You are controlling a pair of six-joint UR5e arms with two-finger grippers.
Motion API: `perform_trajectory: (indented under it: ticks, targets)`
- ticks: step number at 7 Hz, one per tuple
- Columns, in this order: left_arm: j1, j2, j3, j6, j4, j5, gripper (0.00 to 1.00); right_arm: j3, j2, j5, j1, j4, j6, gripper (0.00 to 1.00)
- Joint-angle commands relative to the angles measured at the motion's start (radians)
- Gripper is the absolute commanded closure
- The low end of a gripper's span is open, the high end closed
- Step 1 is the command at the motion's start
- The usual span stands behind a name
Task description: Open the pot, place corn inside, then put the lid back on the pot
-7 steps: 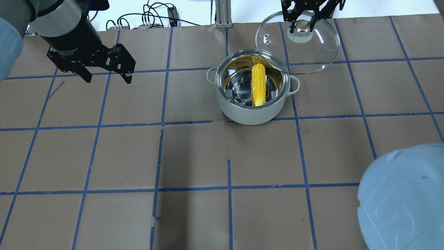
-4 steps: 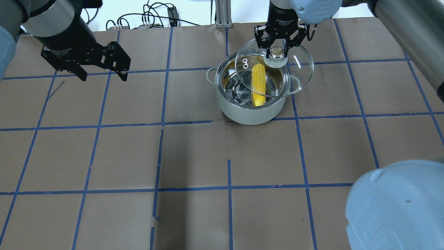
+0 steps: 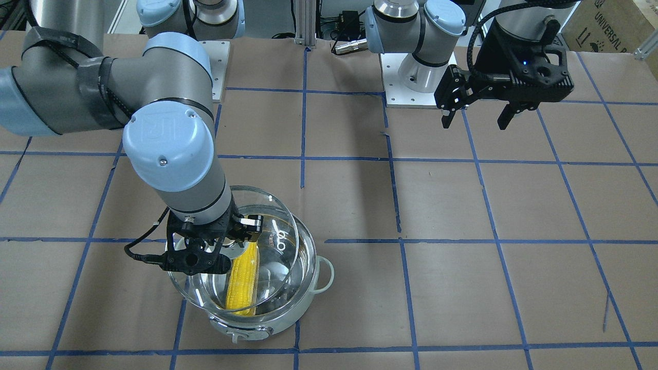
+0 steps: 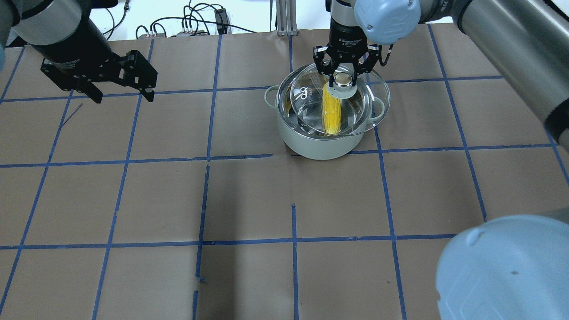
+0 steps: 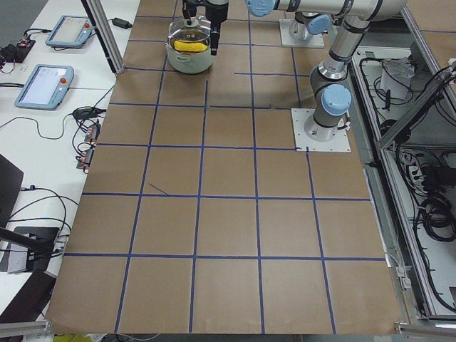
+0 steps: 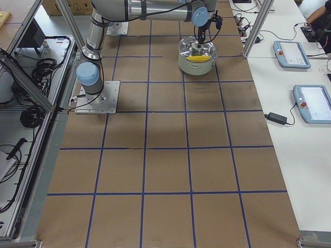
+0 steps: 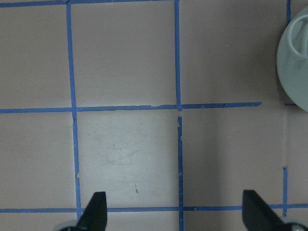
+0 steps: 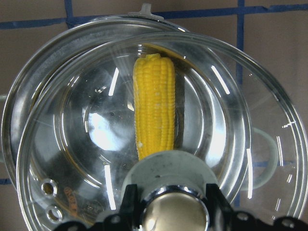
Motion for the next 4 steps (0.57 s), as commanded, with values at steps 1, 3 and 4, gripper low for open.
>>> perform_trajectory:
  ticks: [1,3,4]
  targets:
    - [-0.001,0.003,-0.009,0.000,0.000,-0.001,0.00,0.004,0.004,-0.004,0.032,-0.002,0.041,0.92]
    - [-0.001,0.005,-0.010,0.000,0.000,-0.001,0.00,0.004,0.006,-0.007,0.037,-0.003,0.043,0.92]
    - [-0.002,0.006,-0.012,0.000,0.000,0.002,0.00,0.004,0.010,-0.006,0.037,-0.011,0.047,0.92]
